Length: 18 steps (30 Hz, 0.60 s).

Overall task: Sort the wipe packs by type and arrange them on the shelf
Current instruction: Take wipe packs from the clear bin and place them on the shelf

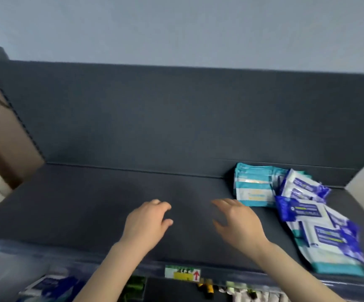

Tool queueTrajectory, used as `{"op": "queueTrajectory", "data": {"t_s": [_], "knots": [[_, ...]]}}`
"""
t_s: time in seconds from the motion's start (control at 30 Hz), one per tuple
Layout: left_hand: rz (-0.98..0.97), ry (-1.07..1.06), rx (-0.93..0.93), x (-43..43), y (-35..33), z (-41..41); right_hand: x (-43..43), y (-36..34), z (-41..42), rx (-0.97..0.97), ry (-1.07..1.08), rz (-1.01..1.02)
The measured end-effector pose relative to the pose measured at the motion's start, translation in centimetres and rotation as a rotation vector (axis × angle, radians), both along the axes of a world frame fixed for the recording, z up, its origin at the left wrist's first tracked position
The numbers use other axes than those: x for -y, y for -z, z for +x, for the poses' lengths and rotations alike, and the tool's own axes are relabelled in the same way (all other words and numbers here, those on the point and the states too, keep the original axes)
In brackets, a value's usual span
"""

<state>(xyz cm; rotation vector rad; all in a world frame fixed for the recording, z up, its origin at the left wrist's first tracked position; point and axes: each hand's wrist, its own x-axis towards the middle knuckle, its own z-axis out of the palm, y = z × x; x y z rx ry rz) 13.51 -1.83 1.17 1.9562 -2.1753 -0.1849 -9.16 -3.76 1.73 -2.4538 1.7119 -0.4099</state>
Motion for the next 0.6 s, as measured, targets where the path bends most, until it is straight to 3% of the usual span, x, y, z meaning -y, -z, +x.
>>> {"op": "queueTrajectory", "data": {"t_s": [0.6], "knots": [[0.092, 0.353, -0.119, 9.0, 0.7, -29.6, 2.4, 1.8, -29.1, -0.039, 0.377, 0.196]]}}
